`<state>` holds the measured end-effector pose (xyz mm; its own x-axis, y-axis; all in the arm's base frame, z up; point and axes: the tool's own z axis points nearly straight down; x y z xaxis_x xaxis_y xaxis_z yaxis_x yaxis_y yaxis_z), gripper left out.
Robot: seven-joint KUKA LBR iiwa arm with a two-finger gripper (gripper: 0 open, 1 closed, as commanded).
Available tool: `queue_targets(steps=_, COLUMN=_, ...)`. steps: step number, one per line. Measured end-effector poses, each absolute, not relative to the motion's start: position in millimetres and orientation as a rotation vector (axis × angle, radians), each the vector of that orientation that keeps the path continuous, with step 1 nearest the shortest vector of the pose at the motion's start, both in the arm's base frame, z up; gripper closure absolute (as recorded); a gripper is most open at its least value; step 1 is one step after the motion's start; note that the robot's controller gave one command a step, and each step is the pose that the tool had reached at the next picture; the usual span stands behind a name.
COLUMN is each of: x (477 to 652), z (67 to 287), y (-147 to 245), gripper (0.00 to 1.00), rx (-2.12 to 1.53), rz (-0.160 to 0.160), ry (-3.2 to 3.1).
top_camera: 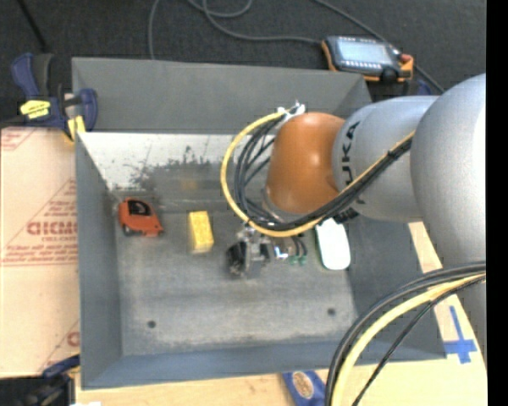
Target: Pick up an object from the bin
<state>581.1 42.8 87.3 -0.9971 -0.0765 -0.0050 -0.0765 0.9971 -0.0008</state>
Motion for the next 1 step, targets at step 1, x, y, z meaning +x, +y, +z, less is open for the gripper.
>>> queue_targets(steps=1, x=573.3, z=89.5, y=44.4, gripper=1.00, rx=-0.135, rz=0.000, ry=3.135)
